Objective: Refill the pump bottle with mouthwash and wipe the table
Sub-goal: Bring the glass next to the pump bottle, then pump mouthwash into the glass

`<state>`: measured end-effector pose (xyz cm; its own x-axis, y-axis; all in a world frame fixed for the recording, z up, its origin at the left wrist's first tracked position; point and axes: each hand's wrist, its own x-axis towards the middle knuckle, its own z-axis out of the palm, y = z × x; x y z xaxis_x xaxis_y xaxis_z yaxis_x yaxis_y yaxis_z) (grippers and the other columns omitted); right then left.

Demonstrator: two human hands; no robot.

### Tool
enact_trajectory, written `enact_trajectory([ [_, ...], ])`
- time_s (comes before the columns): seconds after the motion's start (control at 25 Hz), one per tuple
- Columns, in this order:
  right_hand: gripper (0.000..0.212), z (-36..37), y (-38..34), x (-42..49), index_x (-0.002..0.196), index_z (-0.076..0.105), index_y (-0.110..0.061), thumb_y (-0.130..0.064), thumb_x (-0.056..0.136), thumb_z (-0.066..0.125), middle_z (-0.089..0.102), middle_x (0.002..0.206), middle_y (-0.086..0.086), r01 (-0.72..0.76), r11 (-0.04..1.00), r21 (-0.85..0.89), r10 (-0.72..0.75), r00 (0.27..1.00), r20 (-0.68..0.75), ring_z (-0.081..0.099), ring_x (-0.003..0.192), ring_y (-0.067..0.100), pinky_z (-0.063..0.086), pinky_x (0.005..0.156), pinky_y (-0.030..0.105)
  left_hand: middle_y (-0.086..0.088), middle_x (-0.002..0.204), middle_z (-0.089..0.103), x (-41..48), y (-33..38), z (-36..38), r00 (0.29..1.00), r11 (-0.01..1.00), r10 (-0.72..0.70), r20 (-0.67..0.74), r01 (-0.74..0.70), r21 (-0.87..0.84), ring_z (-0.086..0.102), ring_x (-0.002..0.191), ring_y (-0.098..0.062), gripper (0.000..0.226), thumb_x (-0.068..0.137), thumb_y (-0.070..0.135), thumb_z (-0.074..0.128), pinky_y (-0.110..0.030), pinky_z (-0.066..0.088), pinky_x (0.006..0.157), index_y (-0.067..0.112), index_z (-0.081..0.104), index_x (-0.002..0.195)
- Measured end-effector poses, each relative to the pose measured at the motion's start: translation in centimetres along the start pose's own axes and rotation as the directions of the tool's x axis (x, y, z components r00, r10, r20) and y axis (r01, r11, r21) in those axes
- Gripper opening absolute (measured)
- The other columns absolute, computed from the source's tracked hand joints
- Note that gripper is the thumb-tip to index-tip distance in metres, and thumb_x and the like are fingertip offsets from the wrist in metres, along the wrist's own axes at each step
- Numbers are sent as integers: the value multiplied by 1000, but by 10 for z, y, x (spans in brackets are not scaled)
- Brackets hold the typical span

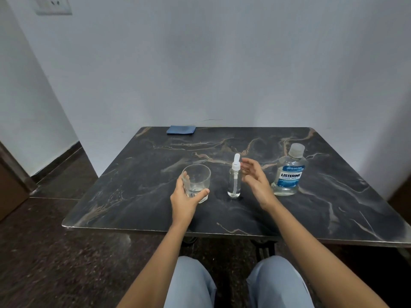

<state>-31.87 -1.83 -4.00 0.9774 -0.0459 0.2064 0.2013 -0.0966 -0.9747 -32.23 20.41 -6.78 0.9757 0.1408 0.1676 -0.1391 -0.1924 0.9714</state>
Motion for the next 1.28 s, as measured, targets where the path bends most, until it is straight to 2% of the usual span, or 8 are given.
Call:
enact_trajectory([
  [0.08,50,6,-3,-3,129,45,-24,6,89,52,54,131,-9,58,997,-60,-53,995,82,50,122,-1,40,102,14,9,146,46,3,-4,0,1000,1000,0,23,0,-2,43,133,-5,94,67,27,87,-30,36,112,24,37,146],
  [0.28,54,20,2,-5,124,45,-36,-14,81,70,53,120,-18,186,975,-121,-178,981,75,55,116,13,43,101,26,12,144,47,5,-8,-1,999,1000,9,34,-8,-19,44,131,-4,90,67,29,87,-25,36,109,29,39,143],
  [0.44,72,33,3,1,135,30,-40,-16,81,70,48,118,-2,258,951,-169,-251,966,64,63,101,24,53,87,31,13,142,48,6,-8,-1,999,1000,19,37,-18,-22,44,130,-2,87,67,30,87,-22,37,107,31,40,141],
  [0.6,84,43,0,11,137,22,-51,-6,83,67,47,111,-16,374,872,-315,-350,927,132,58,74,10,49,71,18,12,143,48,6,-6,0,999,999,25,35,-24,-25,43,130,-2,88,67,32,87,-22,36,107,31,40,141],
  [0.68,78,46,1,17,136,30,-44,-3,80,67,45,101,-23,429,833,-349,-403,903,147,49,65,8,45,70,17,11,142,48,6,-7,0,999,999,24,35,-24,-23,44,131,-2,87,66,33,87,-23,37,108,32,41,140],
  [0.8,70,50,5,23,132,35,-37,-5,78,66,48,94,-17,430,822,-373,-423,900,103,47,59,10,46,72,23,12,140,50,8,-9,1,1000,1000,15,26,-15,-25,45,130,-3,86,65,34,87,-28,39,109,33,43,138],
  [1.0,64,53,0,26,126,34,-38,-5,79,62,58,71,11,481,779,-402,-416,877,242,43,52,10,44,61,21,13,138,52,9,-11,1,999,1000,15,31,-14,-26,48,127,-3,86,63,36,87,-32,41,109,35,44,137],
  [1.28,48,54,-7,30,108,42,-30,2,78,62,45,57,-1,485,753,-445,-382,873,304,40,52,7,34,58,11,15,138,50,9,-12,1,999,999,19,40,-17,-40,47,128,-2,84,65,31,87,-30,40,109,33,44,137],
])
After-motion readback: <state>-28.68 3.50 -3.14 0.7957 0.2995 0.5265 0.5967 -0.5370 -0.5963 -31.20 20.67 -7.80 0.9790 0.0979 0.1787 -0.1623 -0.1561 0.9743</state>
